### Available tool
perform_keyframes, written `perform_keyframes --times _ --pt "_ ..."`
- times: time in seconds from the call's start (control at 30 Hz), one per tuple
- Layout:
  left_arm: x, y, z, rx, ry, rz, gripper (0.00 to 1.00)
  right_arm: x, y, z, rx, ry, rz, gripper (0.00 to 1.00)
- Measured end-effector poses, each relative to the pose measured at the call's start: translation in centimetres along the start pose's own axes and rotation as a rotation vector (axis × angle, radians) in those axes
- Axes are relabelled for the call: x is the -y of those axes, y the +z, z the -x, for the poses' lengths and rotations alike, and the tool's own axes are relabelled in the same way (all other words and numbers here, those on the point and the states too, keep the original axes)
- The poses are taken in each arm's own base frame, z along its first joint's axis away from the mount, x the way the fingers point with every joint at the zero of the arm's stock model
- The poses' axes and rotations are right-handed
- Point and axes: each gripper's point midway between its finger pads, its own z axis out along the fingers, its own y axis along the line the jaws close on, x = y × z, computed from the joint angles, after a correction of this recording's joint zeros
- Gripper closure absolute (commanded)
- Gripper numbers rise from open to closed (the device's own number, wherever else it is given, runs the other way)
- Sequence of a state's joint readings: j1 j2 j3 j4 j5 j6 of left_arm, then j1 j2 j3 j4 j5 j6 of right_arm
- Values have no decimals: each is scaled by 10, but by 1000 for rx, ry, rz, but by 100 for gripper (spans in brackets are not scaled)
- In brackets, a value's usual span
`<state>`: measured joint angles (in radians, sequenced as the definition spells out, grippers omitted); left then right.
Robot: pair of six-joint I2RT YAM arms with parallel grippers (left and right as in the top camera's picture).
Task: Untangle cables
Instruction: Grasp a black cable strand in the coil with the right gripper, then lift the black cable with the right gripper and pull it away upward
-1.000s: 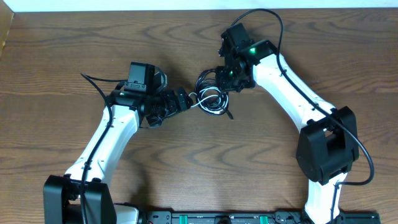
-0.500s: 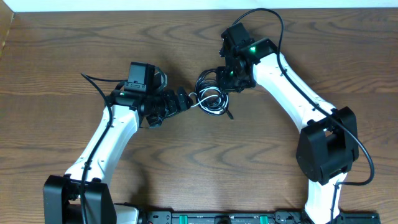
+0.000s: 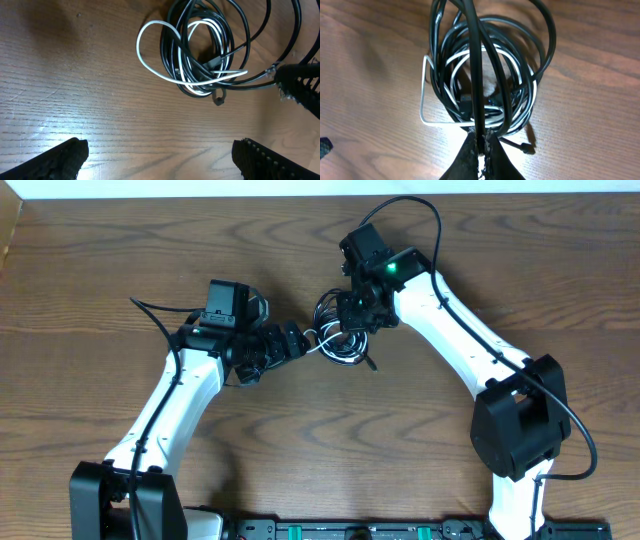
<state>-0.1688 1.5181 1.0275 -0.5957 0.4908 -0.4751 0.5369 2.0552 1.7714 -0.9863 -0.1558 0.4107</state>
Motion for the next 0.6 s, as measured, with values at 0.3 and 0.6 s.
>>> perform_keyframes --times 0.3,0.6 --pt "-1 0 -1 -4 -2 3 2 -6 -11 6 11 5 38 99" --pt "-1 0 -1 -4 -2 3 2 -31 -134 43 283 -21 196 99"
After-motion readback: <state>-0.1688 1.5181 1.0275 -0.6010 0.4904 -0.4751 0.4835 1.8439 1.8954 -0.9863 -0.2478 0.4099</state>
